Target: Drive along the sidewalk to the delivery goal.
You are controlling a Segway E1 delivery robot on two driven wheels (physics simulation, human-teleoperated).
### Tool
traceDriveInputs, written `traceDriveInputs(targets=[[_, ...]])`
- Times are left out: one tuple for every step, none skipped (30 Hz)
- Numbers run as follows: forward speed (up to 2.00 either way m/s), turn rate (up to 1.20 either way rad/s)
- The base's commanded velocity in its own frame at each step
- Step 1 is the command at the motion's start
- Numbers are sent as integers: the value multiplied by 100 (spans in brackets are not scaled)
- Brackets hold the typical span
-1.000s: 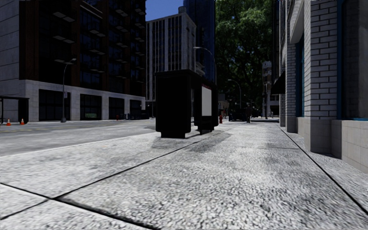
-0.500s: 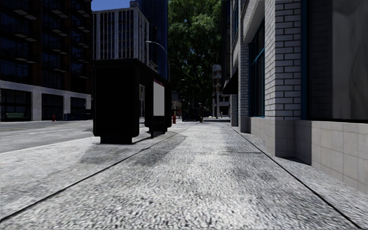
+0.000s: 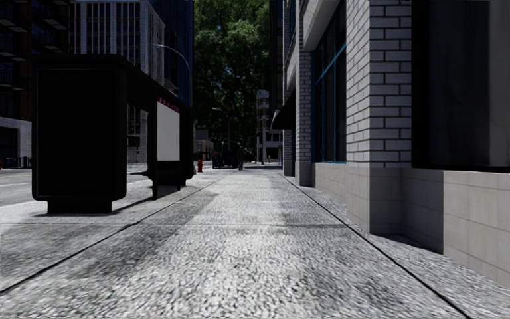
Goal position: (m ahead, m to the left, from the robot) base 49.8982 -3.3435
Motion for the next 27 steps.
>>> traceDriveInputs(targets=[[200, 0], [200, 0], [200, 0], [200, 0], [200, 0], [200, 0], [200, 0], [200, 0], [200, 0], [200, 0], [200, 0], [200, -3], [200, -8], [200, -13], [200, -13], [200, -15], [200, -15], [200, 0], [200, 0], [200, 0], [200, 0], [200, 0], [200, 0], [200, 0], [200, 0], [200, 0], [200, 0]])
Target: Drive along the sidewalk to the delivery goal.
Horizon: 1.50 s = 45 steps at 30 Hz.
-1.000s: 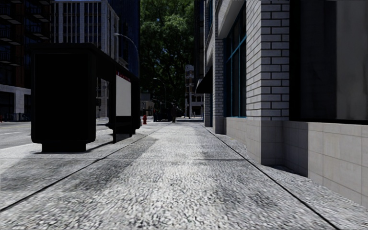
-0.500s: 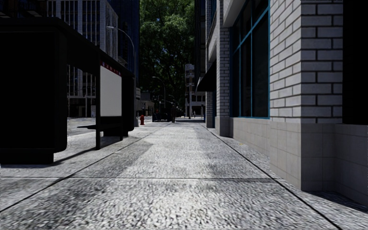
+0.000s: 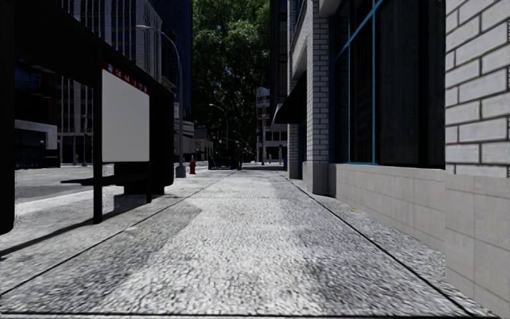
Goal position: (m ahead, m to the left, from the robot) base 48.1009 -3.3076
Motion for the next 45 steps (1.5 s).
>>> traceDriveInputs(targets=[[200, 0], [200, 0], [200, 0], [200, 0], [200, 0], [200, 0], [200, 0], [200, 0], [200, 0], [200, 0], [200, 0], [200, 0], [200, 0], [200, 0], [200, 0], [200, 0], [200, 0], [200, 0], [200, 0], [200, 0], [200, 0], [200, 0], [200, 0], [200, 0], [200, 0], [200, 0], [200, 0], [200, 0], [200, 0], [200, 0], [200, 0], [200, 0], [200, 0], [200, 0], [200, 0], [200, 0], [200, 0], [200, 0], [200, 0], [200, 0], [200, 0], [200, 0], [200, 0], [200, 0], [200, 0]])
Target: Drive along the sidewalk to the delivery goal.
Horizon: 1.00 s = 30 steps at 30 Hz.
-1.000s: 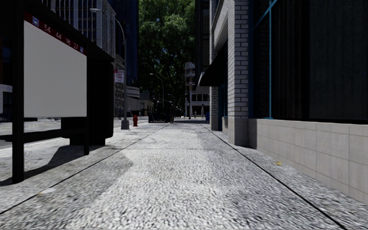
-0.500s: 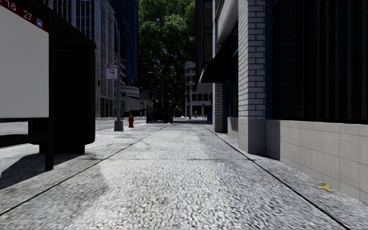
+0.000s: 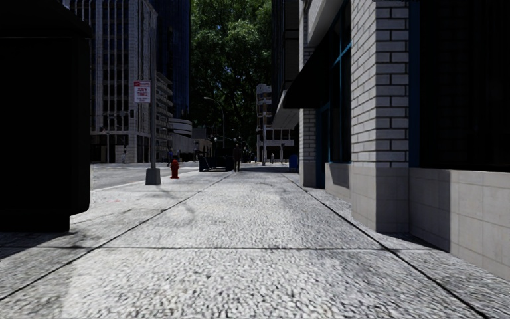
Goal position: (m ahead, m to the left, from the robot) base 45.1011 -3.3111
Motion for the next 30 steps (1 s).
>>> traceDriveInputs(targets=[[200, 0], [200, 0], [200, 0], [200, 0], [200, 0], [200, 0], [200, 0], [200, 0], [200, 0], [200, 0], [200, 0], [200, 0], [200, 0], [200, 0], [200, 0], [200, 0], [200, 0], [200, 0], [200, 0], [200, 0], [200, 0], [200, 0], [200, 0], [200, 0], [200, 0], [200, 0], [200, 0], [200, 0], [200, 0], [200, 0]])
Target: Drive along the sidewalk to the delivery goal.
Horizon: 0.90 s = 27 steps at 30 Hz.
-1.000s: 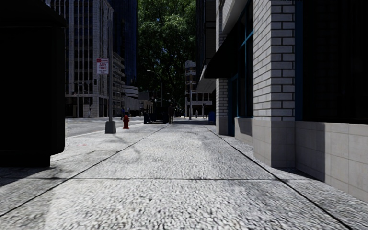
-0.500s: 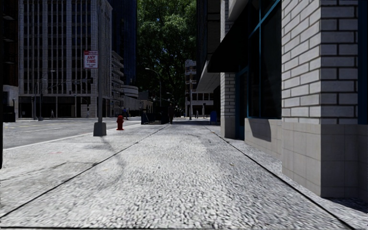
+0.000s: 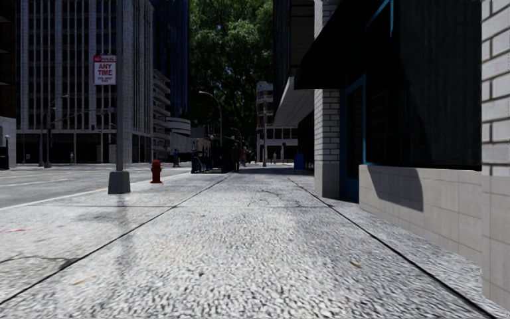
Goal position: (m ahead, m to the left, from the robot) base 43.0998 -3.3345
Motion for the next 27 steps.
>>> traceDriveInputs(targets=[[200, 0], [200, 0], [200, 0], [200, 0], [200, 0], [200, 0], [200, 0], [200, 0], [200, 0], [200, 0], [200, 0], [200, 0], [200, 0], [200, 0], [200, 0], [200, 0], [200, 0], [200, 0], [200, 0], [200, 0], [200, 0], [200, 0], [200, 0], [200, 0], [200, 0], [200, 0], [200, 0]])
